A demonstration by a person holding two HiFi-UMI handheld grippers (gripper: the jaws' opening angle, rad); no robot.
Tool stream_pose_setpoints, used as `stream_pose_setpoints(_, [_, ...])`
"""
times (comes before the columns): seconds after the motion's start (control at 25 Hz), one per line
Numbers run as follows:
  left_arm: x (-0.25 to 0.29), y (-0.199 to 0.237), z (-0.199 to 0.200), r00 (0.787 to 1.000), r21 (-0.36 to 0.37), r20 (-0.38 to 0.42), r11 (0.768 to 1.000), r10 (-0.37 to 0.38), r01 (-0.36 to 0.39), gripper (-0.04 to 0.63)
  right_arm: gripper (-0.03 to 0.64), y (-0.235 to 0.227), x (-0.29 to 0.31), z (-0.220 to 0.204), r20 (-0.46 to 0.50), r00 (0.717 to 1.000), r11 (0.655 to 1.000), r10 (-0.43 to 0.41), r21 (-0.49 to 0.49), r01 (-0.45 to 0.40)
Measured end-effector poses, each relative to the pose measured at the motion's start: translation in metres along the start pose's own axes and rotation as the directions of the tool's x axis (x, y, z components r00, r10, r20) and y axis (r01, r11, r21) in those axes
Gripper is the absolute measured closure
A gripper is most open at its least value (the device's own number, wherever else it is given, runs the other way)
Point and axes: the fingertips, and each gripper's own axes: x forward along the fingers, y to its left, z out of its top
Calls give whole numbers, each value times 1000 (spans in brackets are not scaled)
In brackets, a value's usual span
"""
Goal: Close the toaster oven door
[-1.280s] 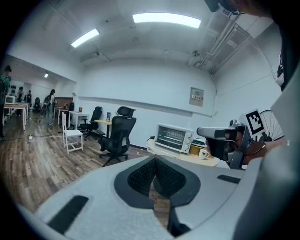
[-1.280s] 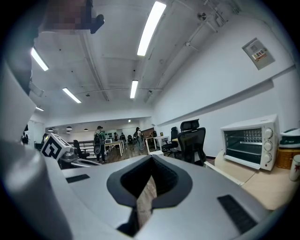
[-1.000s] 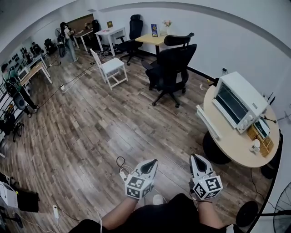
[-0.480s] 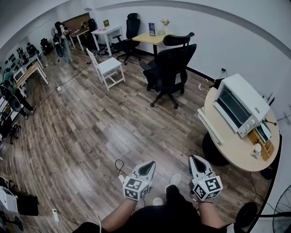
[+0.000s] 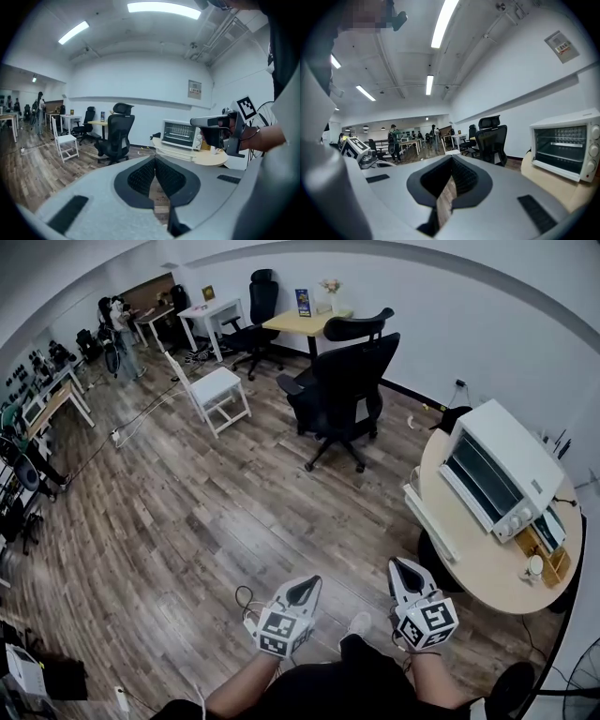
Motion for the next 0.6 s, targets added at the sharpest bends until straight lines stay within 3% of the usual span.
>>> stream_pose_setpoints(0.36, [89,7,35,999,-4,4,999,-35,35,588,623,-71,57,23,-50,998,999,35,-34,-37])
stream_pose_setpoints(0.6, [123,24,63,997,9,73,1000,-21,21,588,623,-91,90,19,-86,993,996,83,-32,-86])
